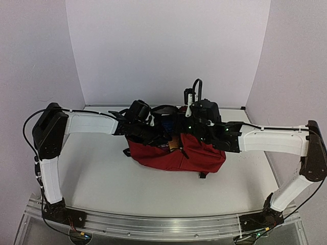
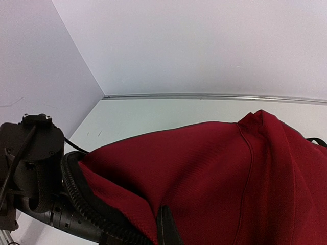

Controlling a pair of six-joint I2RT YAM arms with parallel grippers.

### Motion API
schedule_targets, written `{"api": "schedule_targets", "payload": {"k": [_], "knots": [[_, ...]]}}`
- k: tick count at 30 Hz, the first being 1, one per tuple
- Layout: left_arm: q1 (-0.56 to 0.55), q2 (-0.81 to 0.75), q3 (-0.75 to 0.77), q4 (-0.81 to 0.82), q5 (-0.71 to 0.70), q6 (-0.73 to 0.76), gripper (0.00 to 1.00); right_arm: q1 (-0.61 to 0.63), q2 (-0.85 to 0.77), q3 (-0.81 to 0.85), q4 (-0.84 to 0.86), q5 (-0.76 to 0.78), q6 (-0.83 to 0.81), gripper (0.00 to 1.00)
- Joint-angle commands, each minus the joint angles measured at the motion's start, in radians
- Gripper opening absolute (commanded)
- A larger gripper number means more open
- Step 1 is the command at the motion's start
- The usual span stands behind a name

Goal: Pack the student bag
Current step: Place the book in the student bag.

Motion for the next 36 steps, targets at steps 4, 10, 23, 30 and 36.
{"api": "schedule_targets", "payload": {"k": [4, 10, 23, 30, 36], "knots": [[-0.01, 0.072, 0.117, 0.21, 0.044, 0.037, 0.26, 0.01, -0.033, 0.031, 0.081, -0.055, -0.009, 0.0], [-0.008, -0.105, -0.027, 0.158, -0.104, 0.101, 0.36, 0.009, -0.041, 0.017, 0.078, -0.058, -0.017, 0.0], [0.055, -0.708, -0.465, -0.176, -0.403, 0.004, 0.67, 0.117, 0.093, 0.092, 0.023, -0.168, -0.028, 0.33], [0.053, -0.797, -0.474, -0.197, -0.349, 0.067, 0.71, 0.176, 0.121, 0.146, -0.025, -0.236, -0.02, 0.69], [-0.06, -0.685, -0.421, -0.149, -0.331, 0.057, 0.7, 0.175, -0.008, 0.11, -0.116, -0.14, -0.011, 0.94]]}}
